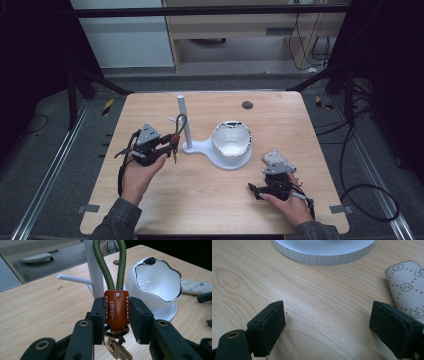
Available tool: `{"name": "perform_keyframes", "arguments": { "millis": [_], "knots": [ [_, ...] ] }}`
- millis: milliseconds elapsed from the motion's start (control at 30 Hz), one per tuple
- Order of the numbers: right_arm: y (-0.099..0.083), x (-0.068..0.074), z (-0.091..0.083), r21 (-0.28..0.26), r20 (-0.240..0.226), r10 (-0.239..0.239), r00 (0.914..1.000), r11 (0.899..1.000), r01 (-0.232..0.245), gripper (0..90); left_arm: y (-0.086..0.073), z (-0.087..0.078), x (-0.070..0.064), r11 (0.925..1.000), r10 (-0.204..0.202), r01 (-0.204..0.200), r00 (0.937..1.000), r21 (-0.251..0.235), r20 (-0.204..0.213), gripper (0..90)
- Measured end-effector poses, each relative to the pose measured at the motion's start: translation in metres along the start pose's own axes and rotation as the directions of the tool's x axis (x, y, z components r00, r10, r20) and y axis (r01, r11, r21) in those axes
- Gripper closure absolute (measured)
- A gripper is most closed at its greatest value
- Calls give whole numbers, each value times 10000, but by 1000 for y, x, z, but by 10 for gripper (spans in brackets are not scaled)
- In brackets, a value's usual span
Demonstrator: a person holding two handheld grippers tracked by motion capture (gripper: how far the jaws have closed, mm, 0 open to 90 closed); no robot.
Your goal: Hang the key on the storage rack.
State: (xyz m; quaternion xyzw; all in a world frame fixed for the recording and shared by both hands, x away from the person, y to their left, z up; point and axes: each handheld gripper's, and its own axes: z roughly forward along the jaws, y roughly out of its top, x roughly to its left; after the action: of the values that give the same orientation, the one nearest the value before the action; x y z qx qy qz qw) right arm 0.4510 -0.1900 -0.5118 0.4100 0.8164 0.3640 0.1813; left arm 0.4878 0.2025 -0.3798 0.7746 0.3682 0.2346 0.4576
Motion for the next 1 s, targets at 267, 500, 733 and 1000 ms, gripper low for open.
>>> {"name": "perform_keyframes", "arguments": {
  "millis": [267, 500, 733, 1000],
  "knots": [
    [0, 0, 0, -3, -11, -13, 10000, 10000, 13, 129, -2, 12, 2, 9998, -32, 33, 10000, 220, -57, 657],
    [0, 0, 0, -3, -10, -12, 10000, 10000, 12, 128, -3, 22, 3, 9995, -148, 150, 9999, 287, -69, 655],
    [0, 0, 0, 3, -5, -3, 10000, 10000, 3, 127, -4, 30, 3, 9991, -33, 42, 9997, 414, -232, 653],
    [0, 0, 0, 56, 9, 10, 10000, 10000, -10, 117, -6, 35, 2, 9987, -164, 181, 9993, 483, -348, 571]
  ]
}}
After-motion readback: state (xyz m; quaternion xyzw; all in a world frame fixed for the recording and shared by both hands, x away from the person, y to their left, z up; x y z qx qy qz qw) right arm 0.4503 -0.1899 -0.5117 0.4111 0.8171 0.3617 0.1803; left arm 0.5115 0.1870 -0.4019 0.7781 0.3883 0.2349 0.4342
